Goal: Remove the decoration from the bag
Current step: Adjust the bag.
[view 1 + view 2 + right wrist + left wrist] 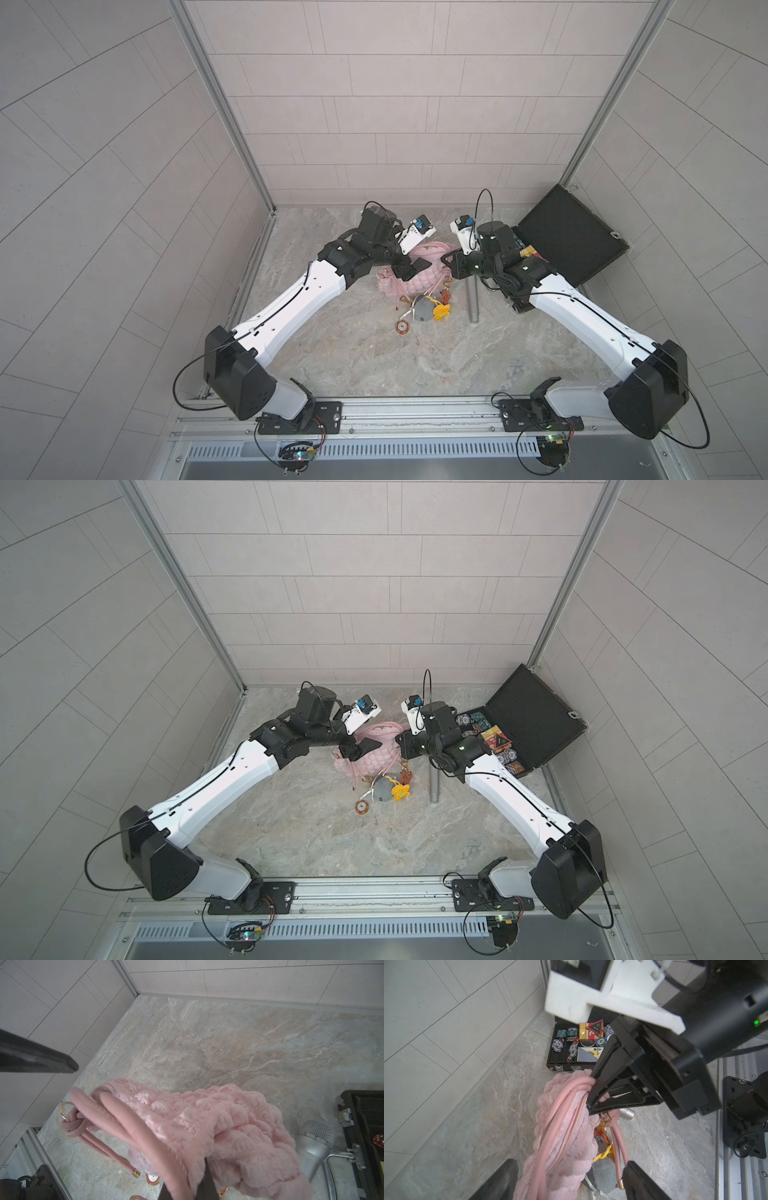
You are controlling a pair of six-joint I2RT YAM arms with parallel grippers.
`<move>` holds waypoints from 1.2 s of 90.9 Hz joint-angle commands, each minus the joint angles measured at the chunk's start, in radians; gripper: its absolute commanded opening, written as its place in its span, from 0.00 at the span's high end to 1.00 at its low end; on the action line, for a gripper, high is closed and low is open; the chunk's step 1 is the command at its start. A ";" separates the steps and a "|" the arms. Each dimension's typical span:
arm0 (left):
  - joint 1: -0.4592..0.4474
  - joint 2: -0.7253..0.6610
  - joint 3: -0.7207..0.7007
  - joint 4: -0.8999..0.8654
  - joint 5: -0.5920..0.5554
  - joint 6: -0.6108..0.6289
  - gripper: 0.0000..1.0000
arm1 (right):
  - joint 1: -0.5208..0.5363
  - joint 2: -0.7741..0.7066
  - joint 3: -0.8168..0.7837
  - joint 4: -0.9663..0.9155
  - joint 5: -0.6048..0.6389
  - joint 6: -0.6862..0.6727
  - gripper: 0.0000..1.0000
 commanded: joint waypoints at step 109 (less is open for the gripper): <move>-0.032 0.216 0.183 -0.172 0.089 0.017 1.00 | 0.010 -0.036 0.012 0.013 -0.142 -0.098 0.90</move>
